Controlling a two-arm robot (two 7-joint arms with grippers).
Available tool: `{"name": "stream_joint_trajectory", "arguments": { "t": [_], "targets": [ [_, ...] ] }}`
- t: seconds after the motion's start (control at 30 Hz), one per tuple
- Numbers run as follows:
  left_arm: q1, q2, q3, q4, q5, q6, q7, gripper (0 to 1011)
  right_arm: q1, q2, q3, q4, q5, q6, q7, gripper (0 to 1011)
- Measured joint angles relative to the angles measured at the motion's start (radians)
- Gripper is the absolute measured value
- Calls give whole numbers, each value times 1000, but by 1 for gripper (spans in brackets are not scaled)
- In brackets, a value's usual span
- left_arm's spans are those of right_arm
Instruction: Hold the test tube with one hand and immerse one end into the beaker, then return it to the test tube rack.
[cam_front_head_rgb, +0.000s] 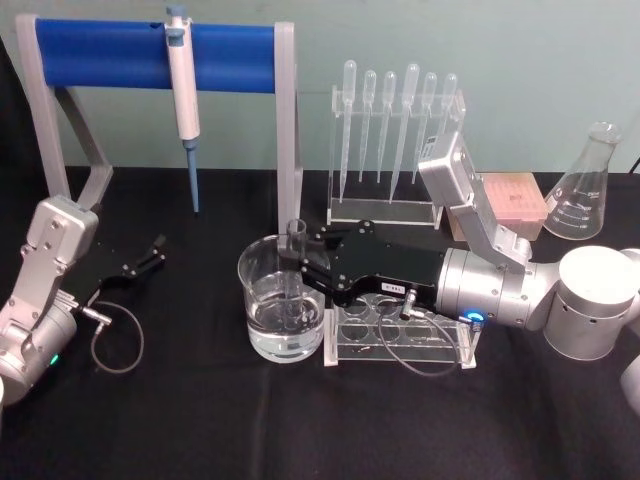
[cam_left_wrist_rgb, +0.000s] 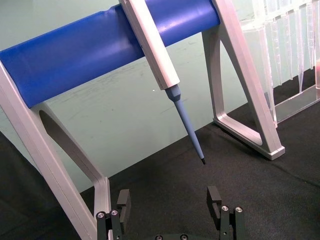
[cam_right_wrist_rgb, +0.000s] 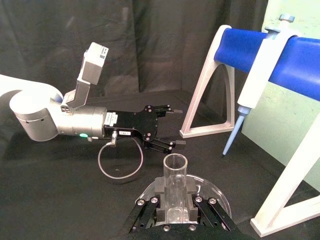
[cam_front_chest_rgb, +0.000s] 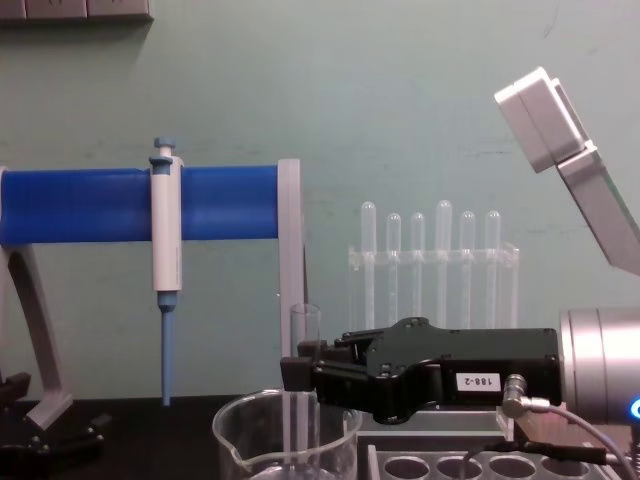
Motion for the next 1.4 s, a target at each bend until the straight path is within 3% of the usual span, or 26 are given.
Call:
{"name": "stream_joint_trajectory", "arguments": {
  "t": [0.77, 1.0, 1.33, 1.4],
  "targets": [
    [0, 0, 0, 0, 0, 0, 0, 1000, 2, -1, 1, 0, 0, 0, 1, 242],
    [0, 0, 0, 0, 0, 0, 0, 1000, 19, 0, 16, -18, 8, 11, 7, 242],
    [0, 0, 0, 0, 0, 0, 0, 1000, 22, 40, 60, -105, 63, 26, 16, 242],
    [0, 0, 0, 0, 0, 0, 0, 1000, 20, 56, 75, -132, 90, 29, 24, 242]
  ]
}}
